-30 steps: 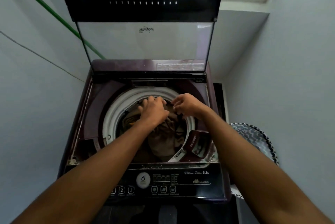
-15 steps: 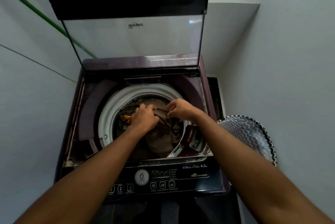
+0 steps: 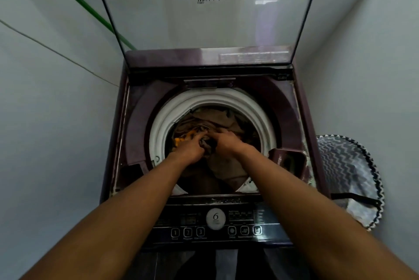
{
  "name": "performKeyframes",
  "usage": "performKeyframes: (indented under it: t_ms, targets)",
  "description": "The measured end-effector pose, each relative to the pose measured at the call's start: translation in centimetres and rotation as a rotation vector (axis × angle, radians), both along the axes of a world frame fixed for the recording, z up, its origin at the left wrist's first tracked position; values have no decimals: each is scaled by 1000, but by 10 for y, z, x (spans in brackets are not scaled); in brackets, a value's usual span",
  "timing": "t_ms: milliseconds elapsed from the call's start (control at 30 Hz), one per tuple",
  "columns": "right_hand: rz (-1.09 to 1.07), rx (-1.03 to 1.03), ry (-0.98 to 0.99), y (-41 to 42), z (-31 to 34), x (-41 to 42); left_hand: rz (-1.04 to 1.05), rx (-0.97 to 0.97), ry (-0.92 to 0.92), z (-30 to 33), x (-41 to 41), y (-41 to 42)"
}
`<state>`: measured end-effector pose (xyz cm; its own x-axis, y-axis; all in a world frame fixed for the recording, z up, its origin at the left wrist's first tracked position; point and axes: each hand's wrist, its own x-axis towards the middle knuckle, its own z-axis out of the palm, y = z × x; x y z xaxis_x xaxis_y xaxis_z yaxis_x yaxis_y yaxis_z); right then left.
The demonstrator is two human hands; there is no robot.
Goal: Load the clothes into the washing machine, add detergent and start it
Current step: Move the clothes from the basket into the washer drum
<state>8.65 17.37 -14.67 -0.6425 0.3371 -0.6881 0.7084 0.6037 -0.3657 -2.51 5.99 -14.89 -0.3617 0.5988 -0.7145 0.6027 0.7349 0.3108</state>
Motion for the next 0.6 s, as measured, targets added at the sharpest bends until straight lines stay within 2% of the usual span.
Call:
performKeyframes:
  t_ms: [200,300,400,500,600]
  targets:
    - [7,-31,-88,-11,-20,-9,-11,-35,-81,-14,-17,6]
    - [18,-37,-52,-4,-9,-13,21,96,-2,-6,-20,6]
    - [-10,16,83,5,11,-11,46,269,137,7,-16,8]
    - [-154,86,203,12,28,-2,18,401,156,19,-11,15]
    - [-211,173,266,16,36,9,-1,499,156,32,-3,27]
